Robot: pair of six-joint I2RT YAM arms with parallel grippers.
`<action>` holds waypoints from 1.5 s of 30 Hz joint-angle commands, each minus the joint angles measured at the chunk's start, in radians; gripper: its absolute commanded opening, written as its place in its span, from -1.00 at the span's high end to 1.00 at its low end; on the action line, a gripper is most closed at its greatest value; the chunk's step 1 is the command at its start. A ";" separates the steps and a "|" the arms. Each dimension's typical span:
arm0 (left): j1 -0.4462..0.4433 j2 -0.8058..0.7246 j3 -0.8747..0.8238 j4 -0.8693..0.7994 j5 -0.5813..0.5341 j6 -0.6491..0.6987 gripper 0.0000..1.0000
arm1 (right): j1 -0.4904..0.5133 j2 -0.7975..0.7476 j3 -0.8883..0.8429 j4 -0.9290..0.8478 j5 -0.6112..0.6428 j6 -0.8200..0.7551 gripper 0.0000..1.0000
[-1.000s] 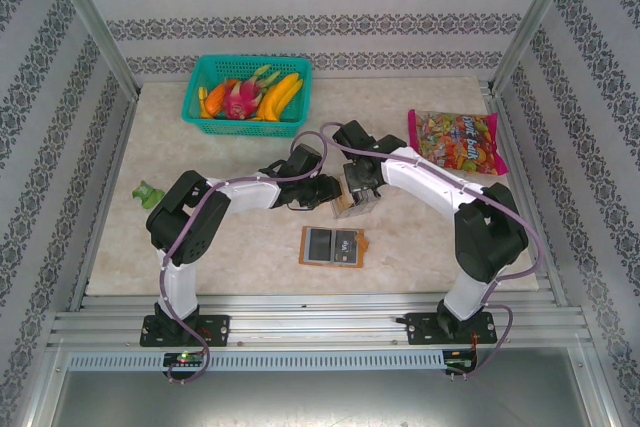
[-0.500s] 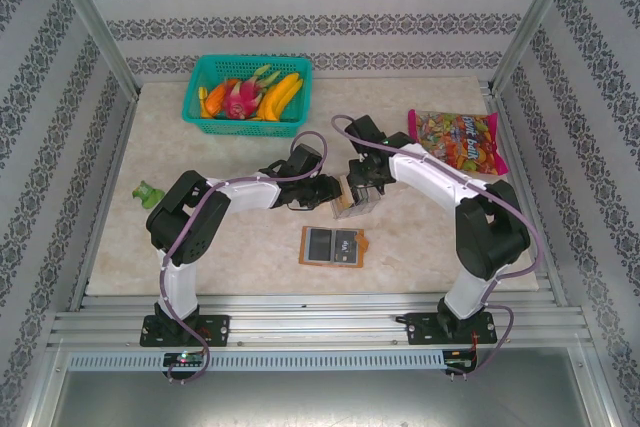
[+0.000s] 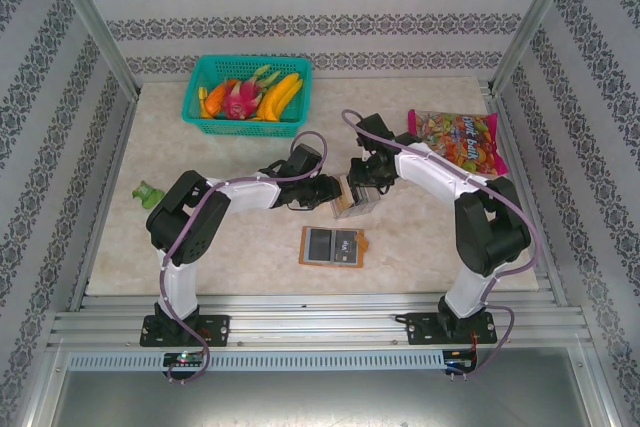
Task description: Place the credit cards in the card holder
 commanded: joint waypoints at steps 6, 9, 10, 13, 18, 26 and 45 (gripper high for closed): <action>0.015 0.014 0.003 -0.066 0.004 0.007 0.24 | -0.010 0.038 0.006 0.006 -0.035 0.004 0.44; 0.015 0.013 0.002 -0.067 0.002 0.007 0.24 | -0.010 0.002 -0.006 0.016 -0.046 0.012 0.45; 0.015 0.012 0.002 -0.066 0.002 0.007 0.24 | -0.011 -0.007 -0.007 0.015 -0.048 0.012 0.44; 0.015 0.011 0.001 -0.064 0.002 0.005 0.24 | -0.012 -0.039 -0.012 0.013 -0.057 0.013 0.45; 0.015 0.011 0.002 -0.061 0.004 0.004 0.24 | -0.014 -0.058 -0.017 0.010 -0.062 0.014 0.45; 0.015 0.011 0.000 -0.061 0.004 0.005 0.24 | -0.018 -0.056 -0.025 0.016 -0.059 0.020 0.52; 0.015 0.008 0.002 -0.062 0.002 0.004 0.25 | -0.061 -0.115 -0.041 0.004 0.008 0.013 0.89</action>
